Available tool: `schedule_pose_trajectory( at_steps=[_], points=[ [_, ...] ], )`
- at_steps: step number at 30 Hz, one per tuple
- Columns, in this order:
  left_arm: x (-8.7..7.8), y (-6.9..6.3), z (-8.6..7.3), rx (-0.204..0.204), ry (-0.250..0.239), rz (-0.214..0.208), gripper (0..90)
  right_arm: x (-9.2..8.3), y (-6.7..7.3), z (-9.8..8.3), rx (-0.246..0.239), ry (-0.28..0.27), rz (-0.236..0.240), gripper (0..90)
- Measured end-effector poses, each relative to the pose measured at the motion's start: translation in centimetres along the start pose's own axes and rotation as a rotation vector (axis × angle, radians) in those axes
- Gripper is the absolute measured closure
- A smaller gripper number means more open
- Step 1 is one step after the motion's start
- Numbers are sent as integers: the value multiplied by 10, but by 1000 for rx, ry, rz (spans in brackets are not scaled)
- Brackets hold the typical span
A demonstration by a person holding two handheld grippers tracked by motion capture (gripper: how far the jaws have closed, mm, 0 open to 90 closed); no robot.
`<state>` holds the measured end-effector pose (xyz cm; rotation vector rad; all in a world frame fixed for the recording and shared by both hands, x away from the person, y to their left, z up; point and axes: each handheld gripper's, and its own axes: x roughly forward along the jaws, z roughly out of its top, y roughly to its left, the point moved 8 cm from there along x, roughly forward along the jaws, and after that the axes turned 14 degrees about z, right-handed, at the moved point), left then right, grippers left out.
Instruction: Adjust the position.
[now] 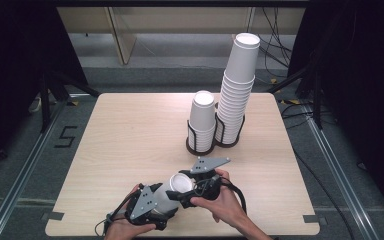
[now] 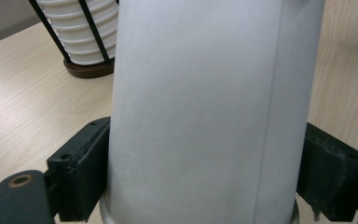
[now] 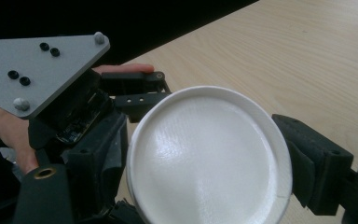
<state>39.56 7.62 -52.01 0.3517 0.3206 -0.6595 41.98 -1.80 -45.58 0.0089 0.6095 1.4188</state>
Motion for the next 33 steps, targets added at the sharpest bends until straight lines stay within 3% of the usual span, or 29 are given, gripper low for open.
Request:
schedule_pose_trajectory(
  at_steps=[2, 3, 6, 8, 16, 19, 20, 21, 23, 25, 30, 33],
  points=[
    [0, 0, 1, -18, -19, 1, 103, -3, 1, 4, 49, -38, 34, 262],
    [1, -1, 3, -41, -62, 2, 95, -4, 3, 5, 81, -53, 50, 266],
    [0, 0, 6, -47, -87, 8, 84, -8, 2, 8, 64, -64, 46, 269],
    [0, 1, 10, -71, -150, 17, 77, -11, 4, 14, 60, -99, 41, 272],
    [2, -4, 14, -98, -213, 21, 59, -15, 4, 21, 65, -166, 24, 275],
    [2, -5, 16, -90, -246, 39, 47, -17, 5, 23, 76, -192, 21, 276],
    [1, -4, 16, -92, -236, 49, 47, -18, 5, 23, 82, -198, 27, 276],
    [1, -2, 17, -107, -247, 54, 48, -19, 7, 24, 125, -216, 28, 276],
    [-1, 1, 19, -123, -264, 55, 72, -19, 5, 25, 112, -222, 27, 275],
    [-4, 4, 22, -113, -266, 56, 79, -20, 4, 26, 114, -235, 39, 275],
    [-7, 5, 25, -112, -281, 54, 89, -24, 0, 28, 152, -272, 63, 274],
    [-7, 6, 25, -102, -264, 51, 95, -24, 0, 28, 152, -275, 68, 273]
  ],
)
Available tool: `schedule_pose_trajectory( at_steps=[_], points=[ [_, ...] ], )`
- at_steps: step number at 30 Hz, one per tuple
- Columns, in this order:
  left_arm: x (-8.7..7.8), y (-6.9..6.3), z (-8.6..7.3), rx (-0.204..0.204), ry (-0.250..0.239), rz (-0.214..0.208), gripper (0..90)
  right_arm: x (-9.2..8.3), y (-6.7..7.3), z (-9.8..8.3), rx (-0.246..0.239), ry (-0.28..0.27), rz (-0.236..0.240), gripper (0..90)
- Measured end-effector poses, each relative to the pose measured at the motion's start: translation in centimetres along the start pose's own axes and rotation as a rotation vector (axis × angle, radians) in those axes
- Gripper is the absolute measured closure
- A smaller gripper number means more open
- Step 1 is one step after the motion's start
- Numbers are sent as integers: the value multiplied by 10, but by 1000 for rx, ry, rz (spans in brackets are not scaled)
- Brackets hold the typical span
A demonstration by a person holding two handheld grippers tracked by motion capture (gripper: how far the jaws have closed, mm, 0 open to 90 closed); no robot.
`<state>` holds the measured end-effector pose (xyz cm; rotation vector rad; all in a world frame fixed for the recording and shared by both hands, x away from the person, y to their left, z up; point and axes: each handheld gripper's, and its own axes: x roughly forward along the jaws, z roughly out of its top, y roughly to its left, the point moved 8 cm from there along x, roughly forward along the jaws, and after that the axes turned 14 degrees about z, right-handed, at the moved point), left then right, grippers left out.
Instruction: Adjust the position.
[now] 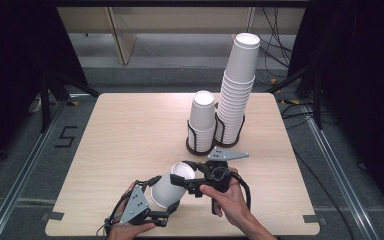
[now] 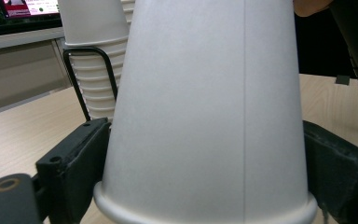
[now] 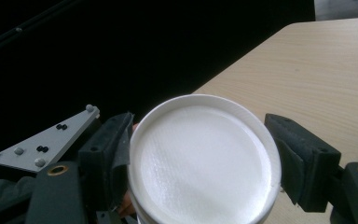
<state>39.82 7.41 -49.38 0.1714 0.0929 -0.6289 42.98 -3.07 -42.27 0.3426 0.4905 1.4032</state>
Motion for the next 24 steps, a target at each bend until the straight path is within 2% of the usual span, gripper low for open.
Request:
schedule_pose_trajectory(
  at_steps=[4, 6, 8, 9, 10, 11, 12, 13, 14, 19, 21, 22, 24],
  points=[
    [1, 1, -1, 19, 25, -6, 113, 0, -3, -2, 1, 23, -2, 266],
    [0, 0, -4, 38, 55, -11, 119, 1, -4, -3, -9, 36, 5, 260],
    [1, 0, -5, 35, 56, -17, 130, 1, -3, -5, -5, 63, 15, 241],
    [0, 2, -6, 56, 79, -11, 143, 0, -3, -5, -13, 77, 17, 217],
    [0, 2, -7, 50, 80, -12, 150, 0, -2, -8, -12, 128, 21, 209],
    [0, 3, -7, 52, 90, -14, 150, 0, -2, -8, -12, 128, 21, 209],
    [0, 5, -8, 64, 95, -13, 150, -1, -3, -7, -49, 137, 23, 208],
    [-1, 6, -8, 69, 99, -10, 151, -1, -4, -8, -62, 156, 15, 208],
    [-1, 6, -9, 76, 105, -12, 155, -3, -2, -9, -60, 187, 13, 211],
    [-1, 2, -10, 132, 122, -24, 156, -5, -2, -9, -97, 222, 13, 206],
    [-2, 0, -11, 146, 132, -36, 156, -9, 0, -8, -128, 267, 11, 194],
    [-2, -1, -11, 149, 133, -40, 155, -12, 1, -8, -141, 310, 7, 187],
    [-3, -2, -12, 160, 144, -56, 155, -16, 3, -6, -171, 345, 15, 204]
  ],
)
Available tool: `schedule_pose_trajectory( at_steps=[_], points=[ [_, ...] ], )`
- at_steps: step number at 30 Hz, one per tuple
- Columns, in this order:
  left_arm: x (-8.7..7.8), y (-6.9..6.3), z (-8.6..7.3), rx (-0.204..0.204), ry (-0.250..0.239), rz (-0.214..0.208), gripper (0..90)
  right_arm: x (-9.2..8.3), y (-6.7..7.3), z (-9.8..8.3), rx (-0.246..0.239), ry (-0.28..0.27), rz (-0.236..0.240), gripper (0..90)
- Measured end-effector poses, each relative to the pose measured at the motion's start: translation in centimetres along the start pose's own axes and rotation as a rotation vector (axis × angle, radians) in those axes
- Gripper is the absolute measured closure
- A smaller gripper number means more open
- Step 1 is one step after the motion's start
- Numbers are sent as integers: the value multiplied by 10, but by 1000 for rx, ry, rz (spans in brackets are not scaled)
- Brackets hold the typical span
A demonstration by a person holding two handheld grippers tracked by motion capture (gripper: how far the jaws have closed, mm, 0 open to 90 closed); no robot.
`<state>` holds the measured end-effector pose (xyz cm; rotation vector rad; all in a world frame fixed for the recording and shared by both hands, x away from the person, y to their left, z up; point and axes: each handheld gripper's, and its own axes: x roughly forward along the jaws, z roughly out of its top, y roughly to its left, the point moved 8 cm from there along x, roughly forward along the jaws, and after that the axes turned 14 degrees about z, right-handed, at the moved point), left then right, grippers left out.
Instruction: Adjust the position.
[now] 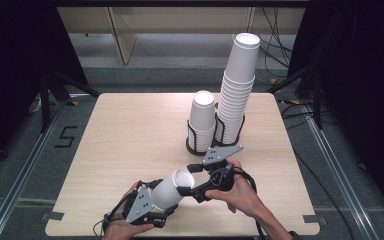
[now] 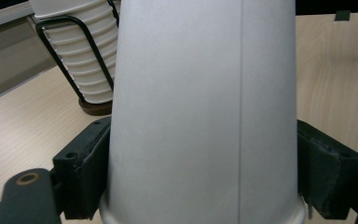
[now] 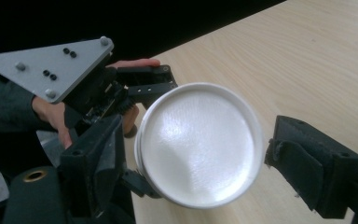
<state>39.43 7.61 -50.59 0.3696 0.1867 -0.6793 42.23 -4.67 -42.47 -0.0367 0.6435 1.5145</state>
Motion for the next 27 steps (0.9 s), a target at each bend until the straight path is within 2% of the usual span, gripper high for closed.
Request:
schedule_pose_trajectory(
  at_steps=[1, 3, 5, 11, 14, 18, 19, 22, 27],
  points=[
    [0, -1, 0, 3, 1, -6, 155, -2, 0, 0, -37, 33, 4, 207],
    [0, -3, 0, 14, 1, -17, 155, -5, 3, -2, -81, 84, 20, 217],
    [0, -5, 0, 21, 0, -39, 155, -5, 5, -4, -109, 127, 27, 207],
    [-2, -11, -1, 77, 17, -92, 155, -2, 7, -12, -167, 221, 49, 205],
    [-2, -14, -2, 84, 18, -119, 155, 3, 10, -18, -202, 280, 73, 214],
    [-4, -16, -4, 99, 38, -137, 155, 10, 9, -23, -255, 350, 79, 215],
    [-4, -17, -4, 102, 39, -142, 155, 12, 10, -24, -256, 364, 89, 227],
    [-4, -18, -4, 115, 37, -152, 154, 14, 10, -24, -263, 370, 97, 230],
    [-5, -17, -4, 119, 40, -156, 154, 16, 10, -24, -240, 361, 121, 227]
  ],
)
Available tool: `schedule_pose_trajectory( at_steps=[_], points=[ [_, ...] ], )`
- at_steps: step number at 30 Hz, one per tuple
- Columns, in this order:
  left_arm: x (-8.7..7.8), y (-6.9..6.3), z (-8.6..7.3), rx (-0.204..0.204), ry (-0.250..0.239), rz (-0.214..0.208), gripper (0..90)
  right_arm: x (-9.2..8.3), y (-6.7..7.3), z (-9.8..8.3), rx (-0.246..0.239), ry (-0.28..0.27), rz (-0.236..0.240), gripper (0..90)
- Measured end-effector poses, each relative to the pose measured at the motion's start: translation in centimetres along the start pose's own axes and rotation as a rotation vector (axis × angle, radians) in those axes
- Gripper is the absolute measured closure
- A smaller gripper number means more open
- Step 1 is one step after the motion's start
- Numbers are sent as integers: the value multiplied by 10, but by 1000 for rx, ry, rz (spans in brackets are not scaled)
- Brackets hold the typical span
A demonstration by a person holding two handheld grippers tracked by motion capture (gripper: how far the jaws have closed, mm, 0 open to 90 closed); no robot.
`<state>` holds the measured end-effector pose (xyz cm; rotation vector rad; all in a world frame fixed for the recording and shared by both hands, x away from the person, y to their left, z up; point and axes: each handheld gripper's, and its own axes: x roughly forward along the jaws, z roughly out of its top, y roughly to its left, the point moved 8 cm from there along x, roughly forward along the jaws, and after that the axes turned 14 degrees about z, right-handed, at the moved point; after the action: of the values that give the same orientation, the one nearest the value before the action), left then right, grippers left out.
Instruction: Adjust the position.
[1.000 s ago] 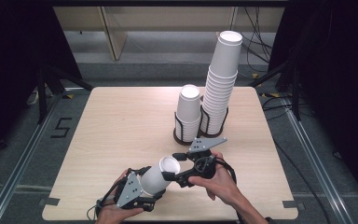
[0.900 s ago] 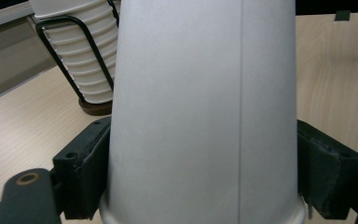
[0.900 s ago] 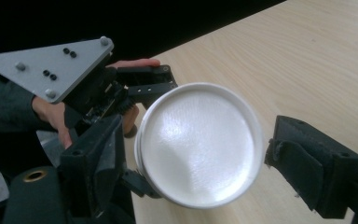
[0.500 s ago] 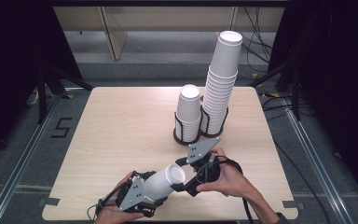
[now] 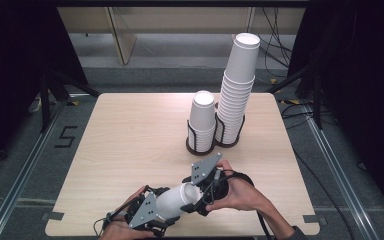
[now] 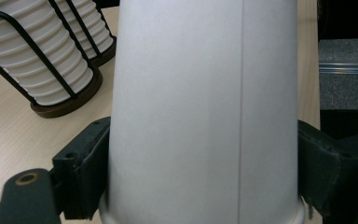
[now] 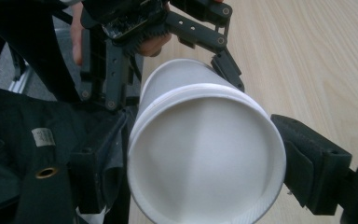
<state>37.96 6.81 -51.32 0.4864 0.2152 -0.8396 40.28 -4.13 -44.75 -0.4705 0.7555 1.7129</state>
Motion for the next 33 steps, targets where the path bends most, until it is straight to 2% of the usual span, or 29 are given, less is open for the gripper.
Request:
schedule_pose_trajectory(
  at_steps=[1, 4, 8, 9, 12, 14, 15, 20, 21, 23, 24, 26, 30, 33],
  points=[
    [1, 0, 1, -4, -14, 0, 153, 0, 0, 0, 0, -9, 6, 222],
    [0, 0, -1, 11, 1, -7, 151, 1, -2, -1, -1, -14, 20, 251],
    [-1, 0, 0, -7, -13, -22, 140, -1, -2, -1, 11, -28, 42, 256],
    [0, 1, 1, -10, -24, -13, 135, -2, -3, -2, 15, -35, 45, 256],
    [0, 1, 2, -29, -42, -19, 117, -4, -4, -3, 18, -44, 51, 257],
    [-1, 2, 4, -58, -78, -23, 107, -6, -4, -3, 20, -61, 58, 257],
    [-1, 3, 5, -55, -85, -24, 102, -8, -4, -2, 22, -73, 64, 258],
    [-7, 9, 12, -146, -151, -32, 95, -13, -6, -4, 35, -116, 87, 259],
    [-7, 11, 15, -166, -178, -29, 92, -14, -8, -5, 35, -125, 90, 259],
    [-9, 13, 15, -171, -179, -26, 104, -16, -10, -5, 41, -149, 92, 261],
    [-9, 13, 15, -171, -181, -27, 104, -18, -10, -5, 59, -160, 93, 262],
    [-8, 13, 13, -178, -181, -26, 105, -19, -11, -4, 37, -170, 85, 263],
    [-7, 12, 12, -172, -175, -22, 107, -20, -10, -3, 43, -163, 81, 266],
    [-6, 11, 13, -188, -189, -24, 107, -20, -10, -2, 34, -166, 74, 267]
  ],
)
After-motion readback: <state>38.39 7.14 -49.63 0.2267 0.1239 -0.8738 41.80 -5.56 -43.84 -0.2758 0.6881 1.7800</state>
